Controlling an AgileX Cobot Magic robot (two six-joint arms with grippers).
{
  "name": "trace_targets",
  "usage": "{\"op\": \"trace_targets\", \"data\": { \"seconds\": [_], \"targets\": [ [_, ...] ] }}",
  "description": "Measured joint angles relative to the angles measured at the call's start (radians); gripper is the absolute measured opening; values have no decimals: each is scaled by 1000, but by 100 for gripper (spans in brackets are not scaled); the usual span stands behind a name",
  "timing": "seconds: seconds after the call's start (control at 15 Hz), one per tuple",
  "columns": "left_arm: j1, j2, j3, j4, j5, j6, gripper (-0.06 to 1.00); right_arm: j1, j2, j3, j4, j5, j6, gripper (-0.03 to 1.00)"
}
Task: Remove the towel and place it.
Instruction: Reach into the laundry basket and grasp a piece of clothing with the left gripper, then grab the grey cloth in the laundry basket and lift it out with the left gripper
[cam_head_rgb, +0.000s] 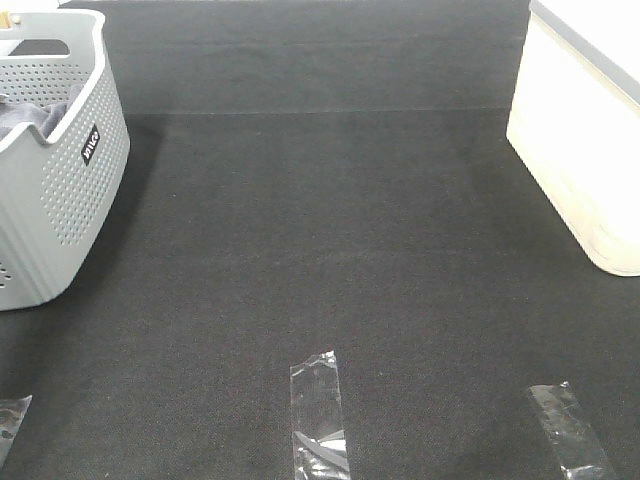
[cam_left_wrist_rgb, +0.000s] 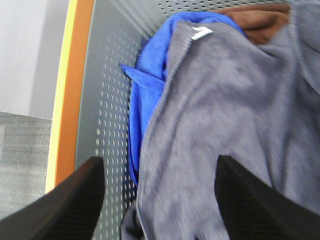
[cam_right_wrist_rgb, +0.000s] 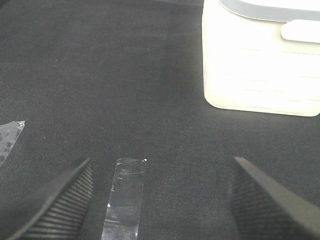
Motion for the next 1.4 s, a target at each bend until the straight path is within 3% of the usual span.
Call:
{"op": "trace_targets", "data": {
  "seconds": [0.4,0.87,1.13,1.27,1.4],
  "targets": [
    [53,272,-278,1,10,-32,62,0,0,0,0,0,0,71],
    [56,484,-469,0,9,-8,62,0,0,0,0,0,0,71],
    [56,547,-500,-3,8,13,62,0,0,0,0,0,0,71],
    [56,555,-501,-9,3,13,56,0,0,0,0,0,0,71],
    [56,555,-503,-8,-13,13,38,0,0,0,0,0,0,71]
  ]
}}
